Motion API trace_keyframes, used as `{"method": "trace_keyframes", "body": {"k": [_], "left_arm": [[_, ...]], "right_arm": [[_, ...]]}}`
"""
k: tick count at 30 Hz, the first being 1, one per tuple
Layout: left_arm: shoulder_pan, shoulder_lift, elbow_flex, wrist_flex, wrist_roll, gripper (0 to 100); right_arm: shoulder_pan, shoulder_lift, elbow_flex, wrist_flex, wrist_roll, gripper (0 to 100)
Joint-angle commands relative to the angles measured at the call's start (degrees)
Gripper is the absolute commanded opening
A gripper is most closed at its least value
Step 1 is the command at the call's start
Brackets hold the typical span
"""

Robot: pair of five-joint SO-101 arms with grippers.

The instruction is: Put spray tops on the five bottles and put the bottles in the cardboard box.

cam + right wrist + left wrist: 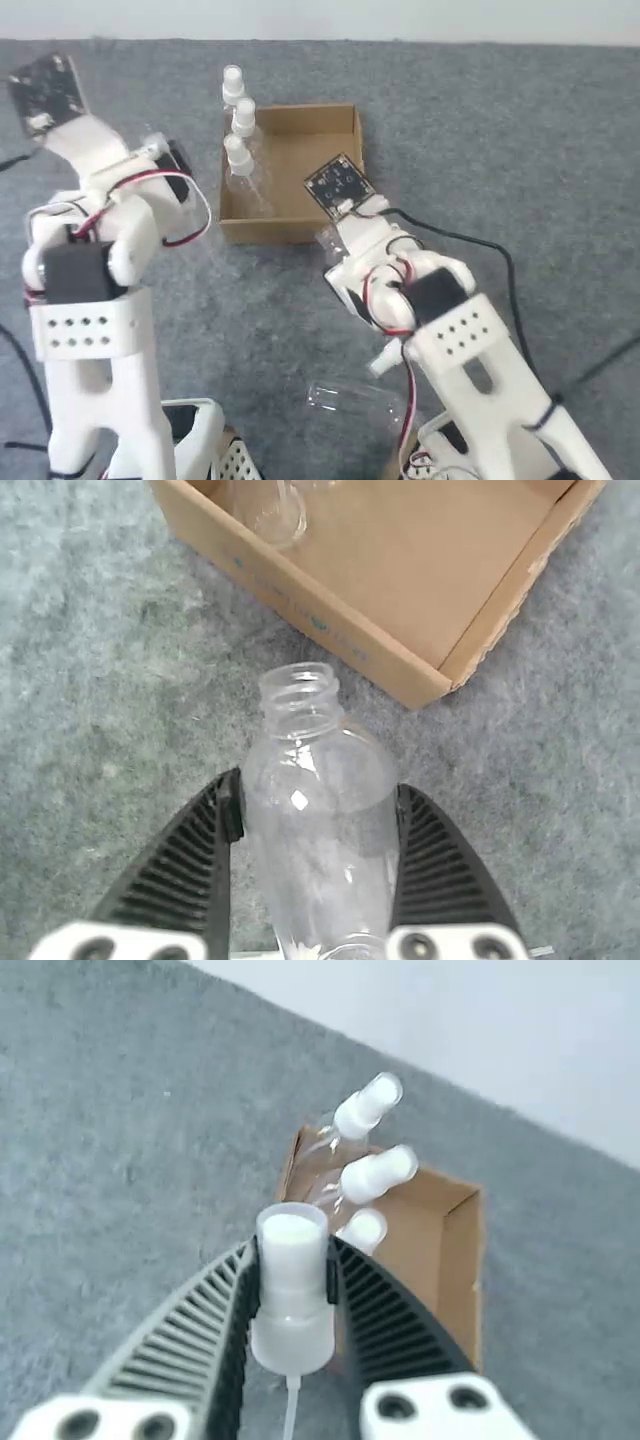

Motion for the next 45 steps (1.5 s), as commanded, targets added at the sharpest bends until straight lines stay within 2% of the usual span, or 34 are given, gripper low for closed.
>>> {"method": "trace_keyframes", "body": {"k": [1, 17, 22, 28, 36, 45], "left_arm": [[0.62, -2.29, -6.64, -2.11, 3.69, 1], [0.7, -2.46, -19.56, -3.43, 12.66, 1], [1.58, -4.92, -21.41, -3.78, 15.3, 1], [8.18, -11.52, -21.23, -3.6, 15.38, 1], [11.6, -13.89, -21.23, -3.25, 15.38, 1], [12.04, -13.98, -18.33, -2.11, 15.91, 1]], "right_arm": [[0.75, -6.29, 0.26, -1.36, -0.7, 4.4], [0.84, -13.05, 2.37, -1.45, -0.79, 4.4], [5.41, -16.04, 2.11, -1.36, -4.4, 4.5], [6.29, -22.02, 4.92, -2.59, -4.75, 4.4], [6.29, -25.89, 9.67, -8.04, -4.75, 4.4], [6.29, -32.84, 17.14, -15.52, -4.66, 4.4]]}}
